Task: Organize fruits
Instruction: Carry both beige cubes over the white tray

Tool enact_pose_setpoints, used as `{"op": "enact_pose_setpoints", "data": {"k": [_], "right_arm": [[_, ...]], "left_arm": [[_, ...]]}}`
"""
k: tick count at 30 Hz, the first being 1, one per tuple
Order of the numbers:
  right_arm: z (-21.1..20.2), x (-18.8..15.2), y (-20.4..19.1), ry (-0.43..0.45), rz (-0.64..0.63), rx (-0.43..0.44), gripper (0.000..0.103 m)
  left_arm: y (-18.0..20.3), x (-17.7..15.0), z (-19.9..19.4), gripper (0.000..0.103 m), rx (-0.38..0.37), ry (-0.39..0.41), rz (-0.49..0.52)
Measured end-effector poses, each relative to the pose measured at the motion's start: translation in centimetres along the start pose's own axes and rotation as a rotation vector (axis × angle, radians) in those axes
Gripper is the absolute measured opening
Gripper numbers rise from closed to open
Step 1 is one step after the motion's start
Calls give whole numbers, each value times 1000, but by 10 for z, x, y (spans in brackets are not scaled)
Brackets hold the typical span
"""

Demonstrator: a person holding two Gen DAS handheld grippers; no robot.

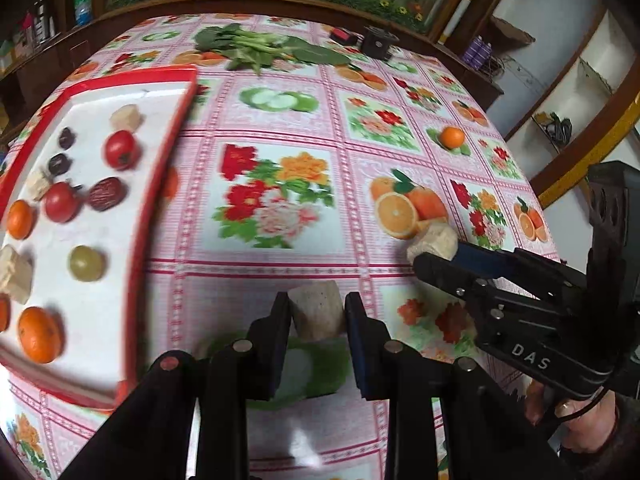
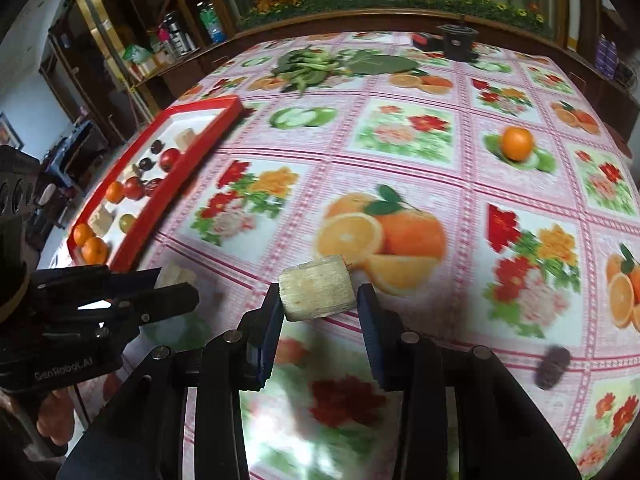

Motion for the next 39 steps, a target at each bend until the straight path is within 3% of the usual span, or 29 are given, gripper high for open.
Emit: {"op": "enact_pose_setpoints", "data": {"k": [7, 13, 22, 27, 39], "right_arm": [[13, 26, -46, 13, -49, 61, 37], [27, 51, -93, 20, -101, 127, 36], [62, 77, -157, -15, -179, 211, 37], [83, 72, -180, -53, -249, 194, 37], [107, 77, -184, -97, -255, 166, 36]], "left_arm": [[-50, 3, -29, 30, 26, 47, -81], [-105, 7, -48, 30, 120, 82, -122], [-167, 15, -49, 30, 191, 80, -177], [-172, 16, -44, 30, 182, 78, -148], [-171, 23, -34, 30, 203, 69, -68]]}}
Point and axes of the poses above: each gripper's, at about its wrist camera, not at the fingertips, and z roughly the way its jaws point, y to its right, x to its top, the point moved 1 cm from there along z, roughly the way its jaws point, and after that the axes turned 1 degree about z, right-handed, at the moved point
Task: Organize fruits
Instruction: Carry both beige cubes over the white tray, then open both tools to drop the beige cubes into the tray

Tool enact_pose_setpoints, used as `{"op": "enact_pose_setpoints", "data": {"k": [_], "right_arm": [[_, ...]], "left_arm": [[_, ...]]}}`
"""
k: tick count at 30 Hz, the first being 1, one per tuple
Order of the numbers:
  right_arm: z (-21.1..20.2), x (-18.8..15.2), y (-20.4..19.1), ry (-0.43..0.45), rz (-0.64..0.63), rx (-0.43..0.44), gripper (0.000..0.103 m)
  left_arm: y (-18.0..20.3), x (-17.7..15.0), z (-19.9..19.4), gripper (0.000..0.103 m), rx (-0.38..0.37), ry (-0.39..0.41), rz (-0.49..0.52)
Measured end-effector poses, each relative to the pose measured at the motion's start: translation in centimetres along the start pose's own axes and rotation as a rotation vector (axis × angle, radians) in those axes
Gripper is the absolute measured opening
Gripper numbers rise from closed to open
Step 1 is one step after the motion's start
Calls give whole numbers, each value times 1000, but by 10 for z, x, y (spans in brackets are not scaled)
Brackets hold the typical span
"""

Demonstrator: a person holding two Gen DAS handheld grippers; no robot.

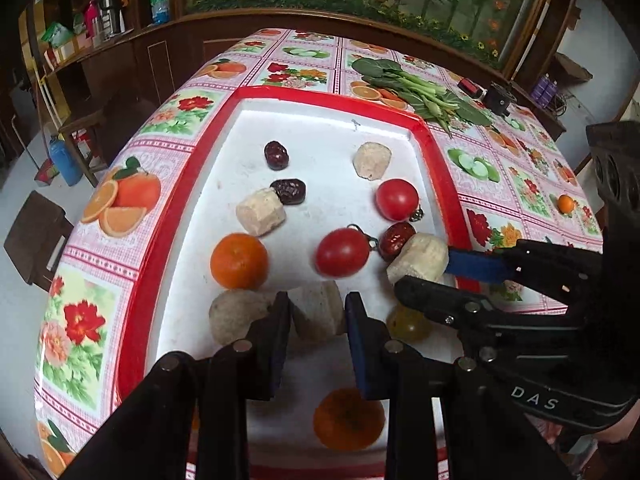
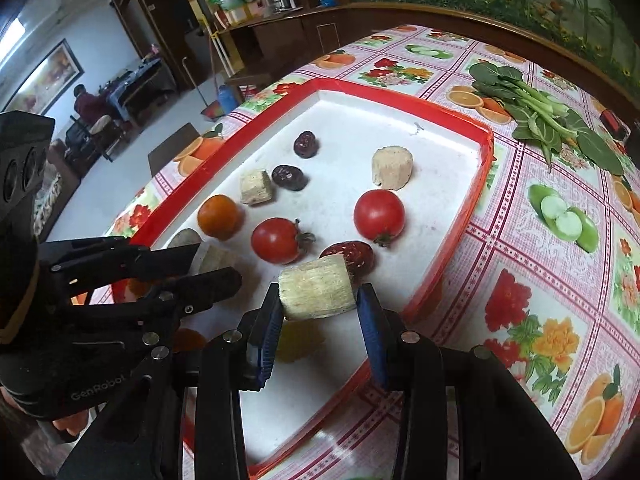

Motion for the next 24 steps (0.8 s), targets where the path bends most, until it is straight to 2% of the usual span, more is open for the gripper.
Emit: {"op": "enact_pose_setpoints", "data": {"k": [11, 19, 22, 24], "right_arm": [[7, 4, 1, -16, -41, -41, 36], [12, 3, -5, -32, -122, -103, 36], [13, 2, -8, -35, -135, -125, 36], [13, 3, -9, -37, -129, -138, 37]], "left_arm": [[4, 2, 5, 30, 50, 2, 68], [13, -1, 7, 30, 148, 2, 130], [13, -2, 6, 31, 159, 1, 143], [14, -4, 5, 36, 157, -3, 149]]}}
Point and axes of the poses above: each gripper's, at about its wrist camera, not at the fingertips, and z roughly the way its jaws point, y to its right, x to its top, the point moved 1 cm from there along z, roughly the way its jaws point, and after that the axes turned 1 degree about z, right-handed, at the moved point
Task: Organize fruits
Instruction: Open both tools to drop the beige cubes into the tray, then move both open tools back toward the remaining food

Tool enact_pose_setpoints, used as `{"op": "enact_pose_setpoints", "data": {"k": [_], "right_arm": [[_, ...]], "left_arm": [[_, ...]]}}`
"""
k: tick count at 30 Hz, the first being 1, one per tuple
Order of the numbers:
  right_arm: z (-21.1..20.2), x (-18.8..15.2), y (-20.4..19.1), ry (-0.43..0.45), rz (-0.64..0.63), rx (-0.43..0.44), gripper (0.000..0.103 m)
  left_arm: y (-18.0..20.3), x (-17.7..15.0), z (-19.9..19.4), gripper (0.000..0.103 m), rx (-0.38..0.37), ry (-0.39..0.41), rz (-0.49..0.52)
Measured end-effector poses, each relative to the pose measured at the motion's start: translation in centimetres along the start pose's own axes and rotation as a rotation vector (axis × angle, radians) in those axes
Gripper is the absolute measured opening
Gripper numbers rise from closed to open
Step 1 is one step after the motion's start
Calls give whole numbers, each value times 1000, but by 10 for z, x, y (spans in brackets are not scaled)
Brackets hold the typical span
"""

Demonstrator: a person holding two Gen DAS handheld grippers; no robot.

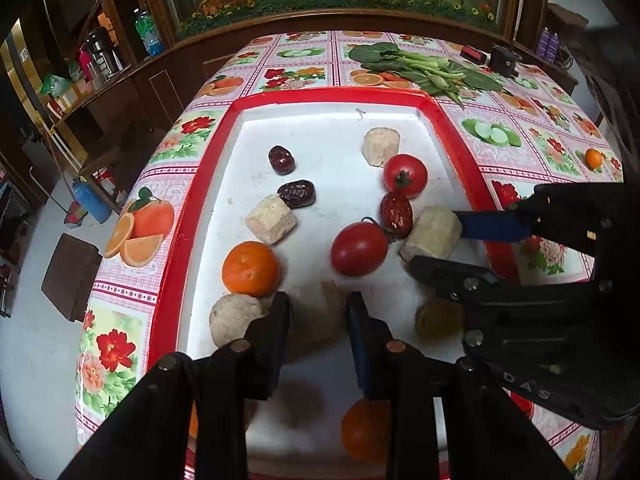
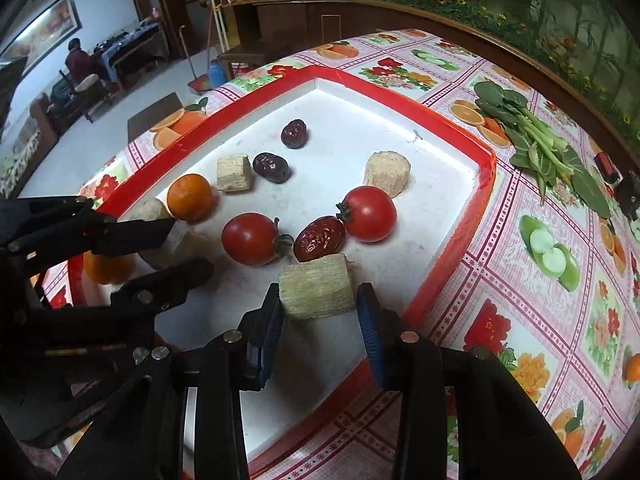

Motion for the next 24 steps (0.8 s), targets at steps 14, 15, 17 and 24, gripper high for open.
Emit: {"op": "enact_pose_setpoints", "data": {"k": [14, 15, 17, 24], "right_arm": [[-58, -28, 17, 162, 131, -31, 56], [-68, -33, 24, 184, 156, -18, 56], [-84, -41, 35, 212, 198, -3, 58], [-125, -90, 100, 217, 331, -60, 59]], "left_arm": [[5, -6, -29, 63, -10, 63, -3], [9, -5, -31, 63, -9, 64, -2], [17, -4, -36, 63, -22, 71, -3], [68, 10, -55, 65, -75, 112, 49]]}}
Point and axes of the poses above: each gripper's, at about its wrist camera, not at the fingertips, and z roughly the way its jaws point, y to its right, x to its top, the point moved 1 cm from there along z, roughly the way its jaws point, and after that the axes turned 1 degree about z, right-handed, at the moved point
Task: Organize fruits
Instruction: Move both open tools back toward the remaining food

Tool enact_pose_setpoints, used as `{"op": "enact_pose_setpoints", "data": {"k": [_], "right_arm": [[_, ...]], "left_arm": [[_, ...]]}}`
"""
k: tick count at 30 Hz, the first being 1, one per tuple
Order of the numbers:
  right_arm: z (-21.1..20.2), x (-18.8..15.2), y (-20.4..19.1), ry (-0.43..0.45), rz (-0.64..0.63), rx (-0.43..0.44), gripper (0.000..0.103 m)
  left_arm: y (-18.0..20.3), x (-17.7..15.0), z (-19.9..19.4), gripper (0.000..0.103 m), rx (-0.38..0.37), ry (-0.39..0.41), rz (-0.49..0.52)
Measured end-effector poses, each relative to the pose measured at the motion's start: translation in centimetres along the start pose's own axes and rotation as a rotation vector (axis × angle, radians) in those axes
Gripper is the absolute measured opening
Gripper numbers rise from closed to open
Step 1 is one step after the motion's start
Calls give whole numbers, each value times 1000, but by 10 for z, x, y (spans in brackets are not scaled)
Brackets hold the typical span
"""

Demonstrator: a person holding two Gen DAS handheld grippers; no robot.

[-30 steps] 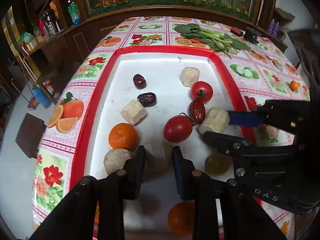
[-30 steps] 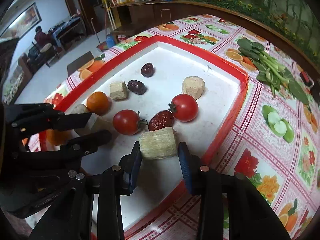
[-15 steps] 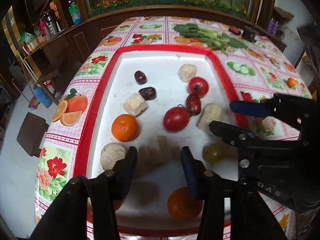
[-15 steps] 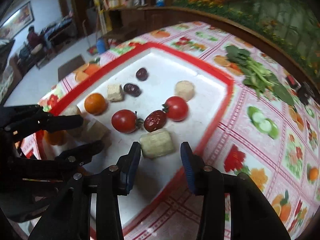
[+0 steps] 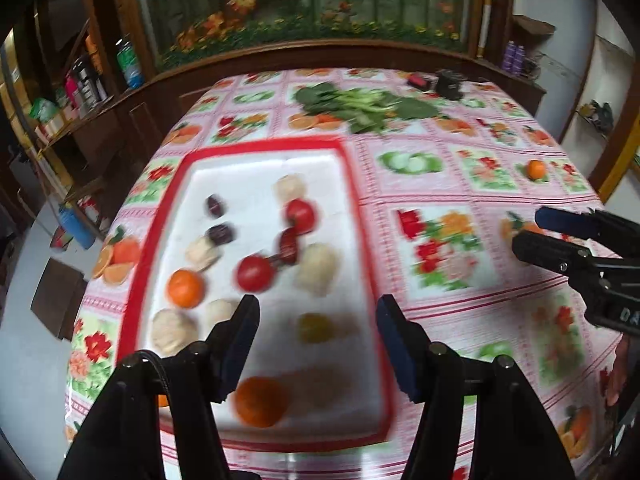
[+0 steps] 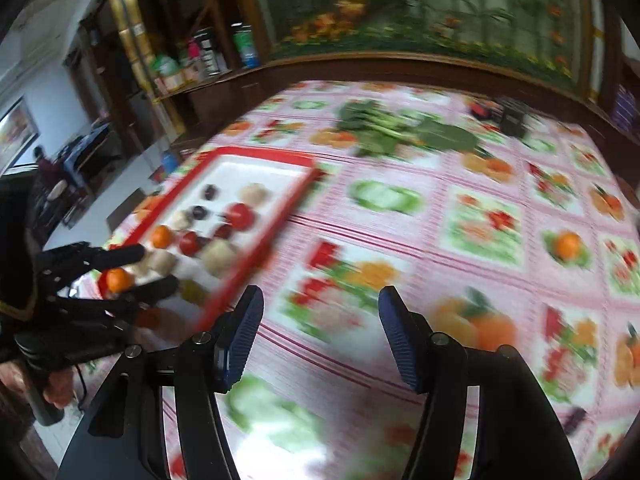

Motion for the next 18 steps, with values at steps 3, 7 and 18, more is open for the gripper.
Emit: {"op": "enact_pose_setpoints", "data": {"k": [3, 7, 18], "right_arm": [[-18, -15, 45, -11, 63, -67, 60], [-43, -40, 98, -26, 104, -163, 61], [-68, -97, 187, -66, 204, -177, 71]], "left_arm": [[27, 9, -4, 66, -19, 17, 41], [66, 23, -2, 67, -53, 19, 98], [177, 67, 34, 68, -105, -20, 217]]}}
Point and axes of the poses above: each gripper's, at about its wrist camera, not at the fingertips, and z roughly the way its jaws point, y to its right, x to its top, the point moved 1 cm from there along z, roughly the way its jaws point, and after that the axes turned 1 degree about z, right-handed, at the moved point
